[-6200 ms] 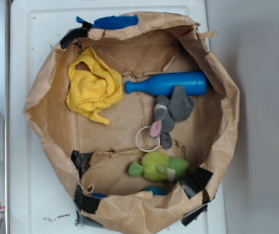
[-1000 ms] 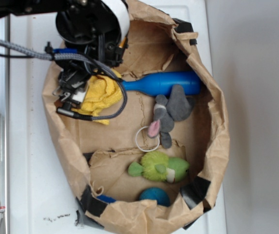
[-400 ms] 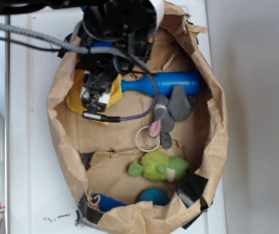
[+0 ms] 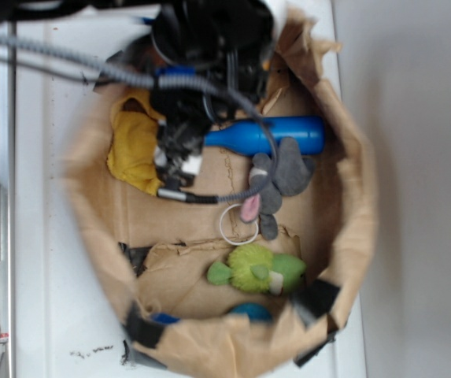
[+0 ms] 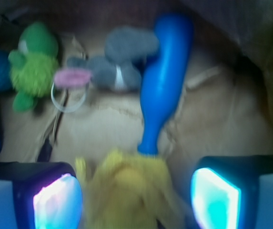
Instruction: Grab the yellow cloth.
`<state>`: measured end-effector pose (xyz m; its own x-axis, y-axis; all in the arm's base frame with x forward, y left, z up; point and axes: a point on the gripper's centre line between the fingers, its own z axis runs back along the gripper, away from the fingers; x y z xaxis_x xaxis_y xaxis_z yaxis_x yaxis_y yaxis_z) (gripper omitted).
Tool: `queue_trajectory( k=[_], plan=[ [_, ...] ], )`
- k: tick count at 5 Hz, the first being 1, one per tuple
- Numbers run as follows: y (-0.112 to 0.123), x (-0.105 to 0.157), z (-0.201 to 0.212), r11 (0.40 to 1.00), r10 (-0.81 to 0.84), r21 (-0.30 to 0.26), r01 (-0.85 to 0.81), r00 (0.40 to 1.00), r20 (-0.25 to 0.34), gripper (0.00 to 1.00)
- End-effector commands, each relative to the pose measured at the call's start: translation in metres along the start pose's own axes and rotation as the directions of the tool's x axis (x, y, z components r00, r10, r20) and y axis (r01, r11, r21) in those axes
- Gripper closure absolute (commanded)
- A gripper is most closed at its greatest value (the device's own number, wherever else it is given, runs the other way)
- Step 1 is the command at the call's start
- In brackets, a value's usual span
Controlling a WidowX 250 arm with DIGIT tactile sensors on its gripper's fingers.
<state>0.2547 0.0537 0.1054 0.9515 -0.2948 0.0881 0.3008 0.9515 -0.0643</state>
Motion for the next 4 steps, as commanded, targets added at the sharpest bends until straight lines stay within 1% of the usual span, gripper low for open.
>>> queue_trajectory(
  k=[1, 2, 3, 4],
  plan=[
    [-0.014, -0.003, -0.014, 0.995, -0.085, 0.048, 0.083, 0.995, 0.053, 0.00],
    [-0.009, -0.006, -0.019, 0.995, -0.094, 0.041, 0.093, 0.995, 0.037, 0.00],
    [0.003, -0.008, -0.036, 0.994, -0.088, 0.062, 0.087, 0.996, 0.000, 0.00],
    [0.014, -0.019, -0.049, 0.994, -0.080, 0.079, 0.081, 0.997, -0.019, 0.00]
  ],
)
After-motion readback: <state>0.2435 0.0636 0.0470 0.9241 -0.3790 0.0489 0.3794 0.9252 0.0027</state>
